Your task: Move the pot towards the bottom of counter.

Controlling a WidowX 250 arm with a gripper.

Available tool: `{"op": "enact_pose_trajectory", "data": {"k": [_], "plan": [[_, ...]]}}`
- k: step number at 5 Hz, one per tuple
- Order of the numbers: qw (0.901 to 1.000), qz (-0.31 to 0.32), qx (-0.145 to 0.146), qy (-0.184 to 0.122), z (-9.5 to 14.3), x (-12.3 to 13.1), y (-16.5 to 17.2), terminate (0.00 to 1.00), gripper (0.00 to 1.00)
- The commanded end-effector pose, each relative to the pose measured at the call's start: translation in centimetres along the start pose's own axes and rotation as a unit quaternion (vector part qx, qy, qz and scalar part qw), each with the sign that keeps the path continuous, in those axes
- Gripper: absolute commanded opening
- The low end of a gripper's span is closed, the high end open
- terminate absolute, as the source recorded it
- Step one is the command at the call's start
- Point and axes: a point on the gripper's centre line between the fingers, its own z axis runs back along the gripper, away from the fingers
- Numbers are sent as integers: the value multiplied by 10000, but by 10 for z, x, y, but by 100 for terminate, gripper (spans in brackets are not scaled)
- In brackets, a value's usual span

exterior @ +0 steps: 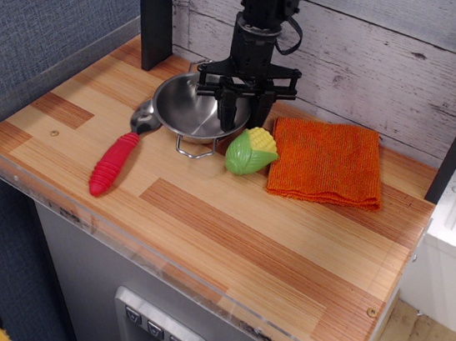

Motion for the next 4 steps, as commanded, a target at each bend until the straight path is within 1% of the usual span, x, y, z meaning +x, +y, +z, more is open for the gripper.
{"op": "enact_pose_trajectory", "data": {"k": [1,2,3,4], "plan": [[9999,11,-97,-129,12,-1,3,0,0],[9992,247,-294,-140,24,2,8,0,0],[9973,415,-547,-277,50,7,9,0,0],[9943,550,-807,-419,78,6,14,0,0]]}}
